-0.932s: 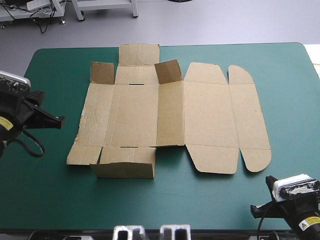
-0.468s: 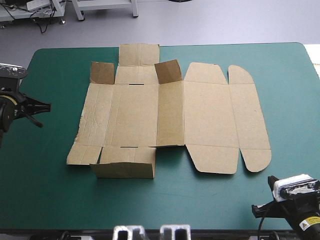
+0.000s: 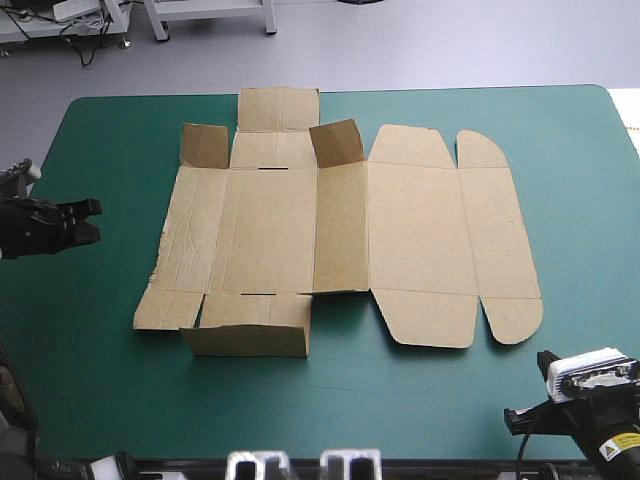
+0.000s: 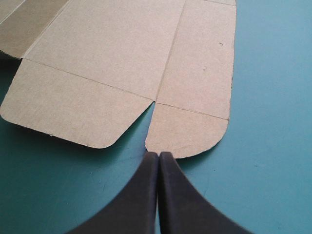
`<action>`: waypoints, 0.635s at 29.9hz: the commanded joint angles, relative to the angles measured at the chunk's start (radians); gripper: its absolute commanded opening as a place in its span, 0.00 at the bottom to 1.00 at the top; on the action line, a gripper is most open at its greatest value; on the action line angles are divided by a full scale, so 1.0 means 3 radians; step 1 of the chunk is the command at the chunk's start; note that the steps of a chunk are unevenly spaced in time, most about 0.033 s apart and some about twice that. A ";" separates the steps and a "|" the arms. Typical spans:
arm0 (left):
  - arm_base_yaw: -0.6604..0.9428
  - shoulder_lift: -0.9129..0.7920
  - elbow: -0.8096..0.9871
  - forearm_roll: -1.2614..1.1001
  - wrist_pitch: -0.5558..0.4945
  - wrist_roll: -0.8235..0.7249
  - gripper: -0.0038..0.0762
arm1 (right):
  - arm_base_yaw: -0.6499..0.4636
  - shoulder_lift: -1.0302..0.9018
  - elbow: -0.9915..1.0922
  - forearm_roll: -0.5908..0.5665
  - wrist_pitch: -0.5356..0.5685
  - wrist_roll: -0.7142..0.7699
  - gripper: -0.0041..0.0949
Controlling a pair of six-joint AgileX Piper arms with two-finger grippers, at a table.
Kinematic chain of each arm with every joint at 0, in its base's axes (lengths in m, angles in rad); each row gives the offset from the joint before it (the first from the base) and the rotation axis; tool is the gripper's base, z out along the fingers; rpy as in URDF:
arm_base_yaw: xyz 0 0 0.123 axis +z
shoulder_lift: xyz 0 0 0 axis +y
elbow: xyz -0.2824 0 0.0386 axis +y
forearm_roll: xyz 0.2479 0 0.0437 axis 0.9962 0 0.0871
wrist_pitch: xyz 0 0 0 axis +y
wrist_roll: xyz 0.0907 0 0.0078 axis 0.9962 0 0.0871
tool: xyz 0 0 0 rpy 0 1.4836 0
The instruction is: Fold the box
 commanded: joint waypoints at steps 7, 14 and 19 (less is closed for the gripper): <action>0.0015 0.0296 -0.0114 -0.0228 0.0214 0.0358 0.07 | 0.0004 0.0049 -0.0082 0.0013 -0.0232 -0.0029 0.02; 0.0015 0.0536 -0.0114 0.0131 0.0438 0.0392 0.07 | 0.0004 0.0049 -0.0082 0.0013 -0.0232 -0.0024 0.02; 0.0015 0.0697 -0.0114 -0.0040 0.0438 0.0331 0.16 | 0.0004 0.0056 -0.0082 0.0013 -0.0232 -0.0024 0.02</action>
